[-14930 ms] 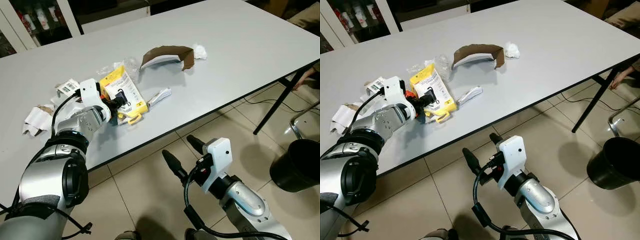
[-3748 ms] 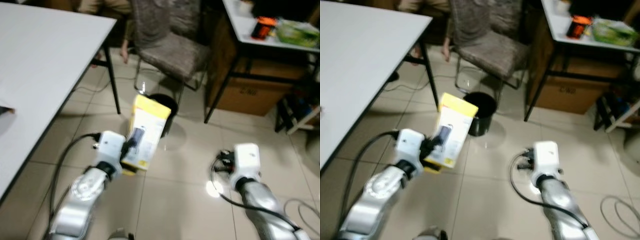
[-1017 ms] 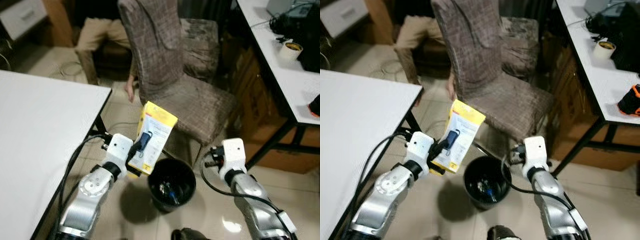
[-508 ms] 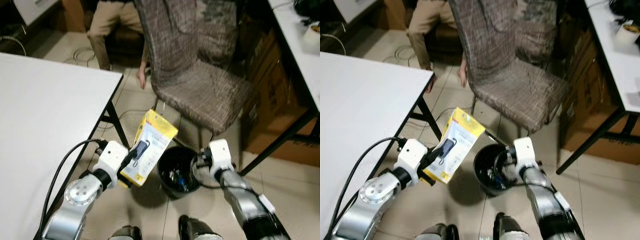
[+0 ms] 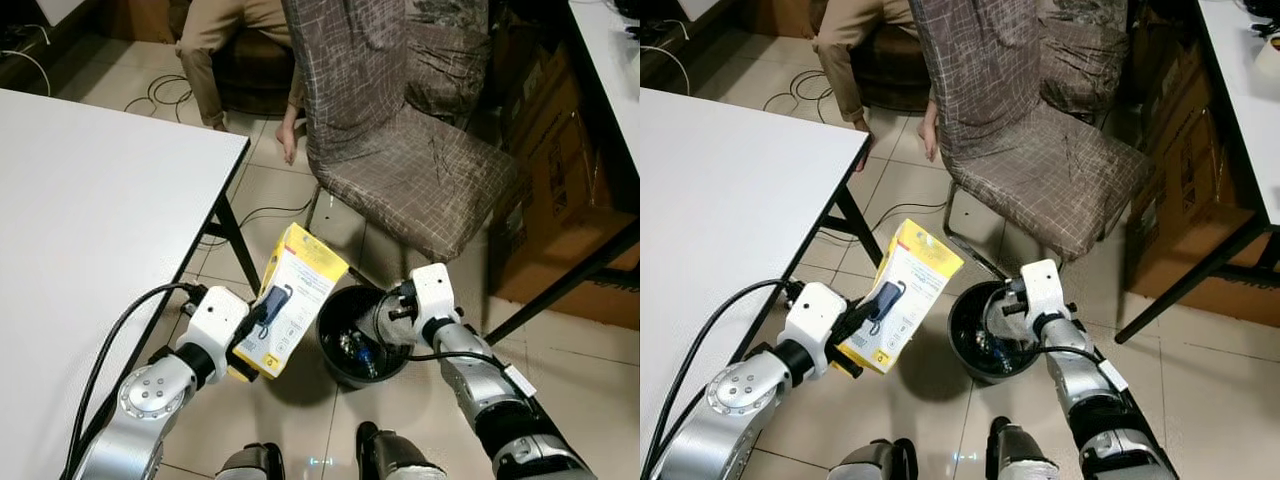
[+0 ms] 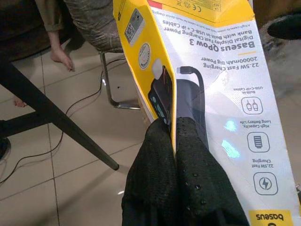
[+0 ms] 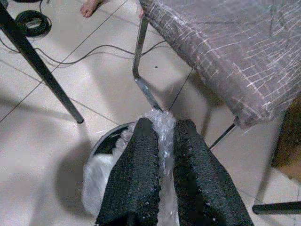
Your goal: Picking trash to rubbish bin
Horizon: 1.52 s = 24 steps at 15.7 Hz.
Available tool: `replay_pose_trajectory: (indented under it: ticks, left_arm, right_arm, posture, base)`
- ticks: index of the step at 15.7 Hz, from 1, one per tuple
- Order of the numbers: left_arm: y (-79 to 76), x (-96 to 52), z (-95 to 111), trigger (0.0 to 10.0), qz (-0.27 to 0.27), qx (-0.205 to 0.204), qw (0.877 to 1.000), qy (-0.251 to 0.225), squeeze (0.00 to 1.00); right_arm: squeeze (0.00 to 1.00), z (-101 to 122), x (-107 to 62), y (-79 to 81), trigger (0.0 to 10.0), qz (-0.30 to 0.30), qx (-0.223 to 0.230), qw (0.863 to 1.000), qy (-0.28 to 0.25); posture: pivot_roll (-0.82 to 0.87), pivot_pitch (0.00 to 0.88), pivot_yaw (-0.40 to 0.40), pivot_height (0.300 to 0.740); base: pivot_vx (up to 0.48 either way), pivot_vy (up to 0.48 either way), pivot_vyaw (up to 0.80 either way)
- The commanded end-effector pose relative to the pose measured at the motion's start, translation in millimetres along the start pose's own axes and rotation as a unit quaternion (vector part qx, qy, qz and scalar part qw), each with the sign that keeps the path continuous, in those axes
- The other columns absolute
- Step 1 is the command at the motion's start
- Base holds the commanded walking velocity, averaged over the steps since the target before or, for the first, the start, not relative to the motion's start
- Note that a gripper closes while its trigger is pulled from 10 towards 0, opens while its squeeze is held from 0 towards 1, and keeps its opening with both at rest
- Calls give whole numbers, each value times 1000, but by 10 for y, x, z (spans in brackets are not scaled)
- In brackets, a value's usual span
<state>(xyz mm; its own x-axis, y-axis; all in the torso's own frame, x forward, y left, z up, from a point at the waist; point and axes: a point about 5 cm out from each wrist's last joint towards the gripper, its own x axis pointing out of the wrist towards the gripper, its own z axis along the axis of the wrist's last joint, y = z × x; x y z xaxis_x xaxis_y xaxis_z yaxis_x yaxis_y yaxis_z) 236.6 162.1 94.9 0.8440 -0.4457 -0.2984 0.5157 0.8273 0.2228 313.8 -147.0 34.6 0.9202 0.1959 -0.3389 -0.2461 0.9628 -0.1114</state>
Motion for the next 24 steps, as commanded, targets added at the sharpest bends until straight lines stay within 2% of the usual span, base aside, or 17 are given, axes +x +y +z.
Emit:
replay_pose_trajectory:
  ticks: [1, 7, 8, 9, 10, 12, 15, 16, 17, 19, 21, 24]
  left_arm:
    - [-14, -27, 8, 10000, -4, -4, 1000, 0, 0]
    - [7, -14, 25, 10000, 7, -7, 1000, -2, 0]
    - [8, -4, 18, 10000, 13, -15, 1000, -1, 0]
    - [-4, 16, 14, 10000, 15, -22, 1000, -6, 0]
    - [-40, 50, 9, 10000, 12, -32, 999, -7, 0]
    - [-218, 196, -103, 10000, -25, -49, 998, 9, 0]
    - [-350, 335, -209, 10000, -55, -29, 998, 31, 0]
    - [-393, 426, -214, 10000, -65, -24, 997, 25, 0]
    - [-401, 499, -193, 10000, -63, -31, 997, 19, 0]
    - [-402, 571, -192, 10000, -52, -45, 997, 19, 0]
    - [-420, 663, -257, 10000, -45, -20, 998, 43, 0]
    - [-260, 832, -321, 10000, -6, -5, 997, 73, 0]
  right_arm:
    - [1000, -46, -8, 9, 10000, 4, -4, 1000, 4]
    - [1000, -39, 9, -33, 10000, -1, -25, 1000, -3]
    - [431, -24, 4, -28, 10000, -3, -29, 1000, -6]
    - [0, -33, -24, -34, 10000, -8, -14, 1000, -7]
    - [0, -50, -98, -45, 10000, -14, 12, 1000, -18]
    - [0, -199, -412, -51, 10000, -31, 41, 999, -19]
    - [0, -278, -671, -70, 10000, -43, 53, 998, -8]
    - [0, -273, -817, -87, 10000, -52, 56, 997, 1]
    - [0, -246, -896, -105, 10000, -57, 57, 997, 2]
    - [0, -224, -939, -118, 10000, -59, 56, 997, 4]
    - [0, -197, -942, -129, 10000, -60, 56, 997, 7]
    - [0, -142, -956, -107, 10000, -44, 38, 998, 18]
  posture:
    - [-7, 251, 16, 740]
    - [-9, 248, 17, 740]
    - [-14, 242, 17, 740]
    - [-25, 235, 18, 740]
    - [-33, 231, 18, 740]
    - [-101, 210, 22, 740]
    - [-156, 195, 36, 740]
    - [-183, 189, 47, 740]
    - [-194, 187, 51, 740]
    - [-198, 184, 49, 740]
    - [-193, 191, 39, 740]
    - [-185, 202, 22, 740]
  base:
    - [0, 0, 0]
    - [0, 0, 0]
    - [0, 0, 0]
    - [0, 0, 0]
    - [0, 0, 0]
    - [0, 0, 0]
    - [0, 0, -348]
    - [0, 0, -800]
    - [0, 0, -800]
    - [0, 0, -800]
    - [0, 0, -800]
    - [0, 0, 0]
